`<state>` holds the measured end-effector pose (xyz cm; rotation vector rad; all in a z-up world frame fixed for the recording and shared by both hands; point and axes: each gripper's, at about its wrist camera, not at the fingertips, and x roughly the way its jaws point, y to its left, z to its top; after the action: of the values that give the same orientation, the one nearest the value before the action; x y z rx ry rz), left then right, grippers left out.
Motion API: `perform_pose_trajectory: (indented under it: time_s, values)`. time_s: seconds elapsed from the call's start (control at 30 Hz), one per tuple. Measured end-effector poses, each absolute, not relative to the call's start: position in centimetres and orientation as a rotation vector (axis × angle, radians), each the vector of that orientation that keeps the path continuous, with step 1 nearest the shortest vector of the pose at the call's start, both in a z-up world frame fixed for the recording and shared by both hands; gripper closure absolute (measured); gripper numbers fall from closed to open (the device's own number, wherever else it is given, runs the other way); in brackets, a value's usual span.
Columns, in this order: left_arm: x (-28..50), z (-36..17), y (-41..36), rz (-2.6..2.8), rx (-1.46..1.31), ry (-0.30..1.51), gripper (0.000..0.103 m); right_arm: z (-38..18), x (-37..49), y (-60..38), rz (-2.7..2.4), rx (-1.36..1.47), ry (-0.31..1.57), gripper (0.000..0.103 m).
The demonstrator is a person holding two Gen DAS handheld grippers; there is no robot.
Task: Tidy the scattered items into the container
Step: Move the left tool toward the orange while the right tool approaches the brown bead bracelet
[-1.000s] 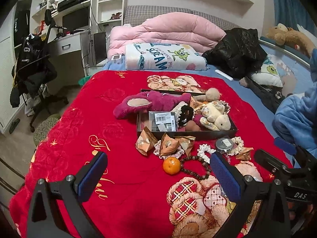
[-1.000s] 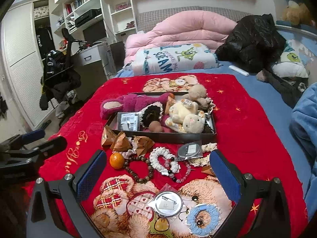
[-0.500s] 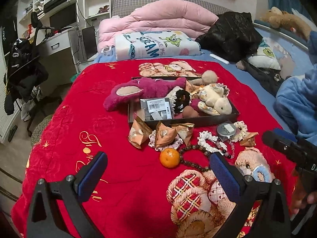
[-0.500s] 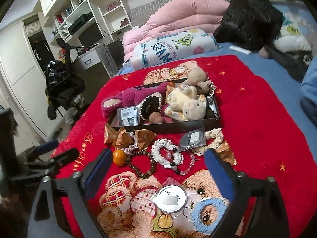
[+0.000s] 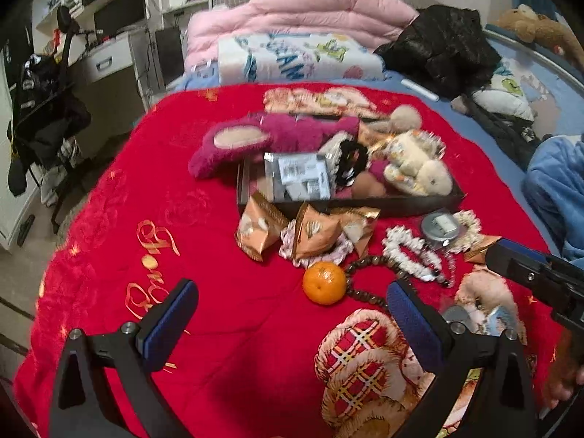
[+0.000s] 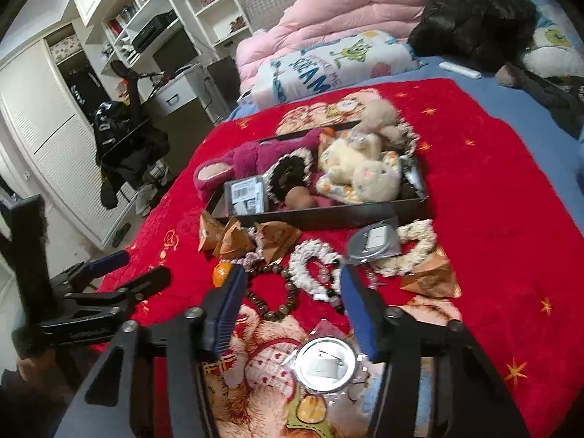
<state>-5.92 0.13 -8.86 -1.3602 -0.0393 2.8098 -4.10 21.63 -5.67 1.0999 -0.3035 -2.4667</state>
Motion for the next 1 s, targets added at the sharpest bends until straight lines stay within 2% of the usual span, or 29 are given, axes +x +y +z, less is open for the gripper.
perform_pose_trajectory:
  time_s: [0.07, 0.2, 0.53, 1.0]
  values:
    - [-6.5, -10.0, 0.2, 2.804, -1.406, -0.036, 0.0, -6.2, -4.6, 20.8, -2.421, 1.113, -0.304, 0.066]
    - [-7.0, -11.2, 0.3, 2.812, -1.443, -0.006, 0.0, -7.9, -5.4, 18.9, -2.355, 1.159, -0.272, 0.074]
    - [-8.7, -12.8, 1.4, 2.763, -1.45, 0.09, 0.0, -11.9, -6.7, 17.6, -2.26, 1.289, -0.301, 0.074]
    - [-10.7, -15.3, 0.8, 2.742, -1.523, 0.064, 0.0, -14.2, -7.9, 17.9, -2.252, 1.347, -0.35, 0.074]
